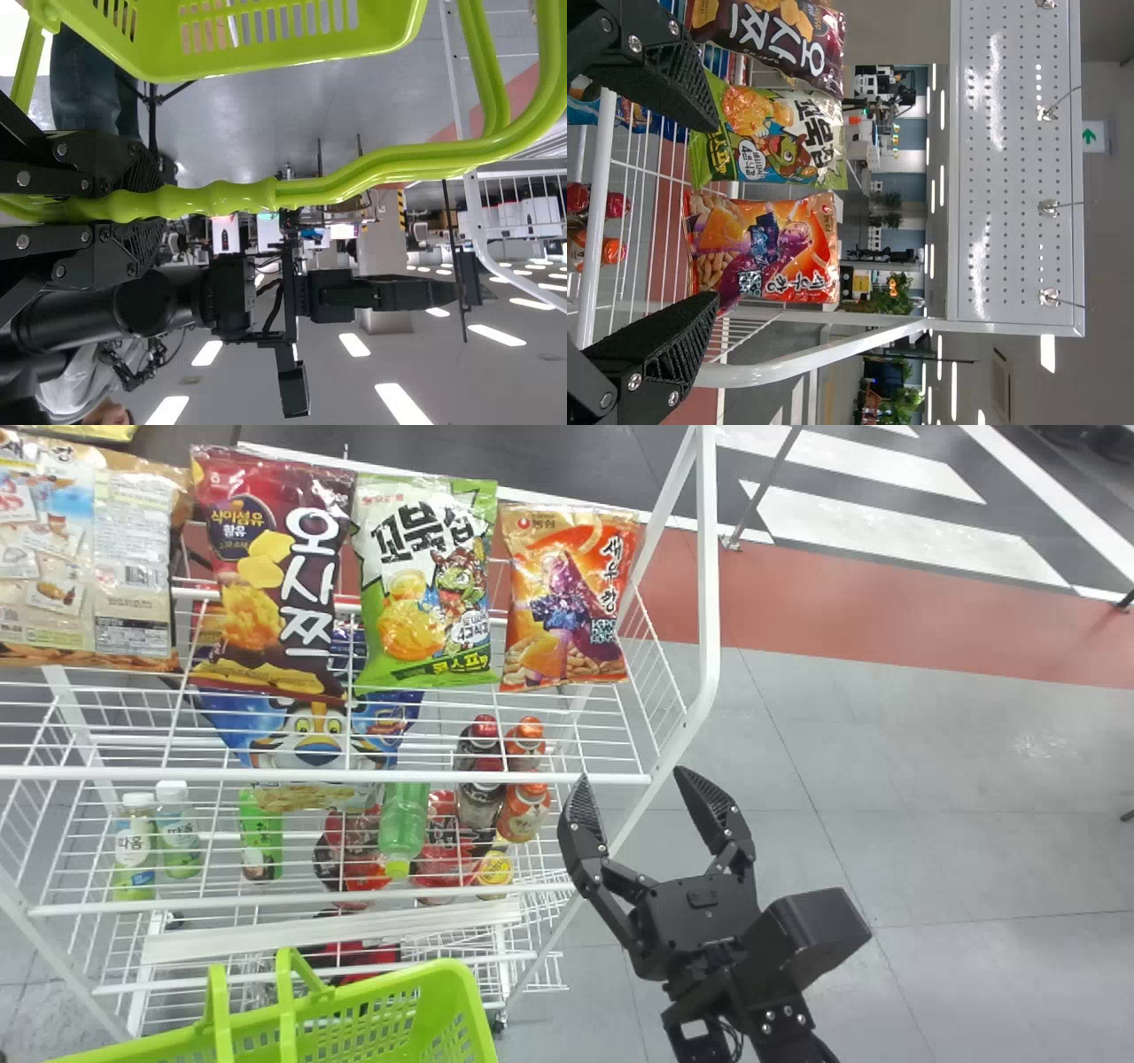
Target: Hold basket handle with left hand then pick Saewookkang with right hand and place into basket
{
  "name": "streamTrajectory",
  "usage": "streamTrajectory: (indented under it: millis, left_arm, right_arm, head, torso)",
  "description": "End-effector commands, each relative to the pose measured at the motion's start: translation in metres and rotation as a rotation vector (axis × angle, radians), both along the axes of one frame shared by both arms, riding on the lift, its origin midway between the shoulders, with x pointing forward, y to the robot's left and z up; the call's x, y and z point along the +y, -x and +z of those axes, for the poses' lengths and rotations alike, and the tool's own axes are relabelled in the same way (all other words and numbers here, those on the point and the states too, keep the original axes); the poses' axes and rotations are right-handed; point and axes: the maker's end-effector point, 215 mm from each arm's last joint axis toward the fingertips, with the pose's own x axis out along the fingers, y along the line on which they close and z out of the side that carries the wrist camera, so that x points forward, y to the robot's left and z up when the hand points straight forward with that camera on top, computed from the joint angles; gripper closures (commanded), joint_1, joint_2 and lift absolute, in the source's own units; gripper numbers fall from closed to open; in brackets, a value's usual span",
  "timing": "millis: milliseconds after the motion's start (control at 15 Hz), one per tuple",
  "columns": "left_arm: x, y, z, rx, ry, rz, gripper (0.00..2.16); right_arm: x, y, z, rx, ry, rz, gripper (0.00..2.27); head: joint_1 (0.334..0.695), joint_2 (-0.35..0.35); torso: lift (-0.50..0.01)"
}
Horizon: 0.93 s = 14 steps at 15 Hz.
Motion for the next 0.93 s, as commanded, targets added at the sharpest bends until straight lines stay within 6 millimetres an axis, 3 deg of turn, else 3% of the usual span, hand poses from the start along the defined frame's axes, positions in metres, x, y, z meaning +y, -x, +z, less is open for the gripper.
streamTrajectory:
  millis: [0, 733, 867]
  left_arm:
    - [0.0, 0.002, 0.0, 0.005, 0.0, -0.003, 2.08]
    - [0.001, 0.003, -0.002, 0.004, -0.013, -0.003, 2.08]
    - [0.001, 0.003, -0.002, 0.004, -0.015, -0.002, 2.08]
  right_arm:
    - [0.0, 0.0, 0.0, 0.0, 0.0, -0.001, 0.15]
    - [-0.004, -0.001, -0.005, 0.018, 0.012, -0.025, 0.15]
    - [-0.005, -0.006, -0.014, 0.052, 0.025, -0.027, 0.15]
  head:
    - [0.695, -0.35]
    - [0.695, -0.35]
    - [0.695, -0.35]
  torso:
    - [-0.017]
    - [-0.017]
    - [-0.017]
